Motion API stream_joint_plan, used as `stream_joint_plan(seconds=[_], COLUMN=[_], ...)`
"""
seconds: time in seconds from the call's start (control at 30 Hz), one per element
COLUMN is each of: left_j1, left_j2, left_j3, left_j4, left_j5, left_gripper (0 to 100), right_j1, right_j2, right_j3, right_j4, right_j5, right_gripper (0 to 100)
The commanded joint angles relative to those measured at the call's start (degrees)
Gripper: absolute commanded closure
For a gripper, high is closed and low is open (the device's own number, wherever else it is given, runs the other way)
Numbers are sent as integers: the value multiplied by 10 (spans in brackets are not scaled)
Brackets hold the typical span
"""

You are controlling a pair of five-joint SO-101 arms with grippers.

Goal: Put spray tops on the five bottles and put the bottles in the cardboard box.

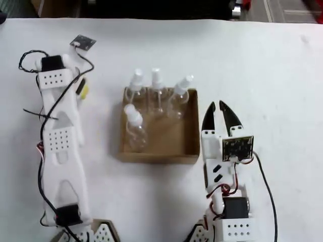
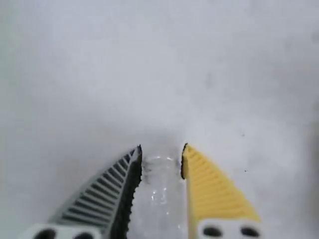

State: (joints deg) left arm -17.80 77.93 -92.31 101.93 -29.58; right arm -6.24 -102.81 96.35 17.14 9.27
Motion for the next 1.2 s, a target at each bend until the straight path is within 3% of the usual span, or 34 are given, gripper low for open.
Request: stream_joint_plan(seconds=[0.0, 0.27, 0.47, 0.73, 0.83, 1.0, 1.17], left_j1=[15, 18, 21, 36, 78, 222, 320], left_j2=[-73, -201, -382, -698, -822, -1019, -1155], left_j3=[-32, 113, 155, 232, 295, 409, 522], left_j4=[6, 6, 7, 7, 6, -4, -83], left_j5=[1, 3, 129, 242, 255, 248, 254], left_gripper=[952, 978, 977, 977, 977, 977, 978], right_j1=[-4, -3, -1, -3, -5, 0, 0], right_j2=[-4, -5, -5, -5, -6, -6, -6], right_j3=[5, 5, 5, 5, 4, 4, -24], right_j4=[-1, -8, -8, -9, -12, -28, -22], right_j5=[1, 1, 1, 1, 1, 1, -3], right_gripper=[946, 946, 946, 946, 946, 946, 946])
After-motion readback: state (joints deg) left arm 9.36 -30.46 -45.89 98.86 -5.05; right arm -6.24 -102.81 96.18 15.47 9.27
